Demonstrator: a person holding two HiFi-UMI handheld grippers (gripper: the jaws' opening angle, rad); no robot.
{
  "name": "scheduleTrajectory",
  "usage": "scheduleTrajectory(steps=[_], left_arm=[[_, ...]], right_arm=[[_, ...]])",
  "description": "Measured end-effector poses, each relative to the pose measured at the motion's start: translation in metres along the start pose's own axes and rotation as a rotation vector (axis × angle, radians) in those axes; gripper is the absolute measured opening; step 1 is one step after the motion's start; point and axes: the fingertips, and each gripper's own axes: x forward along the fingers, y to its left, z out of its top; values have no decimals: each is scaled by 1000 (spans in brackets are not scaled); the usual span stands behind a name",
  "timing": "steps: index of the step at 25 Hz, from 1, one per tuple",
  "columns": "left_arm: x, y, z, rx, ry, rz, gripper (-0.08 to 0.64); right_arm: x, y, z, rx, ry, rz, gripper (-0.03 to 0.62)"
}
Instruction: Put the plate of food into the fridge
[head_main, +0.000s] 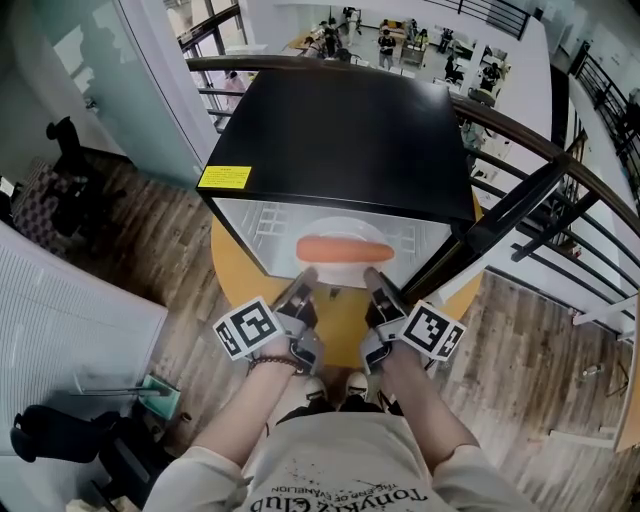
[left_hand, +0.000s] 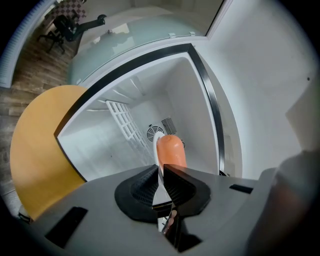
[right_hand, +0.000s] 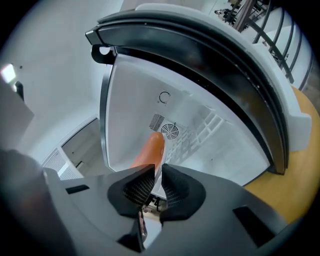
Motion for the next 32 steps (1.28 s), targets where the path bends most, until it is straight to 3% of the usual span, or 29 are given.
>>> scheduleTrajectory(steps=[32], left_arm=[[76,44,41,-50,41,68,49]], right_arm=[[76,-40,32,-46,-2,-128,66]])
